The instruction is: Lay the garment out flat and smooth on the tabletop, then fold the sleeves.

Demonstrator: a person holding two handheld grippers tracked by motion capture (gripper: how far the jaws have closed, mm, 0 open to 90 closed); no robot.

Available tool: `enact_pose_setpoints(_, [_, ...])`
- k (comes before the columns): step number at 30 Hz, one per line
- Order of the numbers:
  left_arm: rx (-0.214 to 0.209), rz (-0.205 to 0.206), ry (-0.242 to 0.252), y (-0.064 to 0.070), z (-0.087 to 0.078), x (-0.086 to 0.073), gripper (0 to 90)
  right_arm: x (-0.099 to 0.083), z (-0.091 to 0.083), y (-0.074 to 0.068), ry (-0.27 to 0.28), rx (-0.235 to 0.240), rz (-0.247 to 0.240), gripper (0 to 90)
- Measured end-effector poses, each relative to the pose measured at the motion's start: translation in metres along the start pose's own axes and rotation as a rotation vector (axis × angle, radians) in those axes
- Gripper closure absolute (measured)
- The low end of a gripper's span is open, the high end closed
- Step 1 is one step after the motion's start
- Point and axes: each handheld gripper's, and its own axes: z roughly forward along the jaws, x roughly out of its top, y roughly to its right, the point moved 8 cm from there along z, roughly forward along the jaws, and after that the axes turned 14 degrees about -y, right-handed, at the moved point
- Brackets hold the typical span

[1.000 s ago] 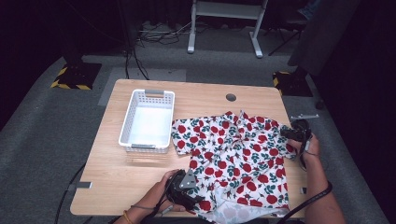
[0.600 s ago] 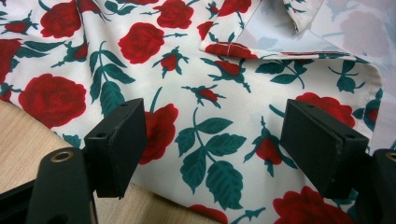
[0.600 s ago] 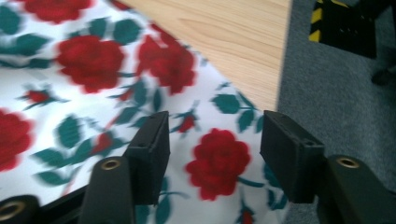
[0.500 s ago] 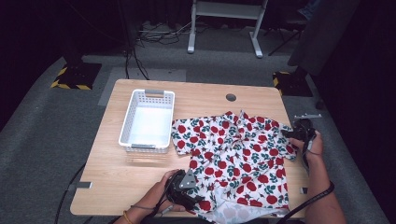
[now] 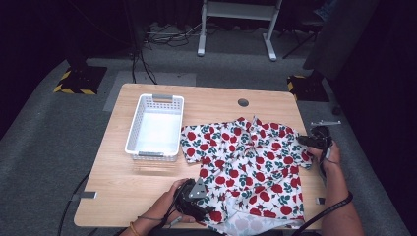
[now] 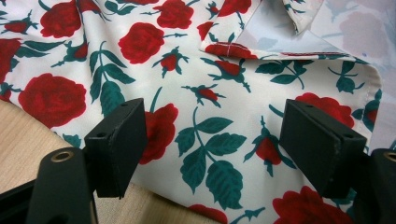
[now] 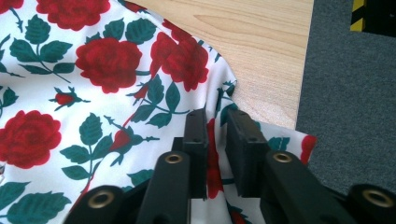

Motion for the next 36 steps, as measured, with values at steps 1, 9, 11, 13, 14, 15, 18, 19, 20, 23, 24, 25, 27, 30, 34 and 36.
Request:
enact_pose_setpoints(1, [0.0,0.0,0.0,0.0,0.0,0.0,23.0,0.0,0.0,0.0,0.002,0.002,-0.004,82.3])
enact_pose_setpoints(9, [0.002,-0.002,0.002,0.0,0.0,0.0,23.0,0.001,-0.004,-0.007,0.038,-0.004,0.001,89.3])
enact_pose_setpoints(11, [0.002,-0.002,0.001,0.0,0.0,0.0,23.0,0.002,-0.009,-0.008,0.058,-0.014,0.001,89.4])
enact_pose_setpoints(13, [0.002,-0.002,0.001,0.0,0.0,0.0,23.0,0.003,-0.015,-0.008,0.078,-0.024,0.0,89.5])
enact_pose_setpoints(14, [0.002,-0.002,0.001,0.0,0.0,0.0,23.0,0.004,-0.017,-0.009,0.089,-0.028,0.002,89.5])
enact_pose_setpoints(15, [0.002,-0.003,0.002,0.0,0.0,0.0,23.0,0.004,-0.02,-0.01,0.099,-0.024,0.007,89.4])
enact_pose_setpoints(18, [0.001,-0.002,0.001,0.0,0.0,0.0,23.0,0.006,-0.025,-0.015,0.108,-0.046,-0.006,89.4])
enact_pose_setpoints(19, [0.001,-0.004,0.001,0.0,0.0,0.0,23.0,0.007,-0.027,-0.017,0.112,-0.048,-0.014,89.4])
enact_pose_setpoints(20, [0.003,-0.005,0.001,0.0,0.0,0.0,23.0,0.008,-0.029,-0.02,0.115,-0.051,-0.022,89.4])
enact_pose_setpoints(23, [0.003,-0.004,0.001,0.0,0.0,0.0,23.0,0.011,-0.037,-0.029,0.124,-0.06,-0.048,89.4])
enact_pose_setpoints(24, [0.002,-0.005,0.001,0.0,0.0,0.0,23.0,0.012,-0.039,-0.032,0.126,-0.065,-0.058,89.4])
enact_pose_setpoints(25, [0.002,-0.005,0.001,0.0,0.0,0.0,23.0,0.013,-0.042,-0.037,0.132,-0.062,-0.073,89.4])
enact_pose_setpoints(27, [0.002,-0.005,0.002,0.0,0.0,0.0,23.0,0.015,-0.047,-0.049,0.137,-0.046,-0.111,89.4])
enact_pose_setpoints(30, [0.002,-0.005,0.002,0.0,0.0,0.0,23.0,0.017,-0.053,-0.066,0.142,-0.035,-0.154,89.3])
enact_pose_setpoints(34, [0.002,-0.004,0.002,0.0,0.0,0.0,23.0,0.019,-0.056,-0.09,0.141,-0.014,-0.214,89.2])
enact_pose_setpoints(36, [0.002,-0.004,0.001,0.0,0.0,0.0,23.1,0.02,-0.056,-0.1,0.143,-0.005,-0.233,89.2])
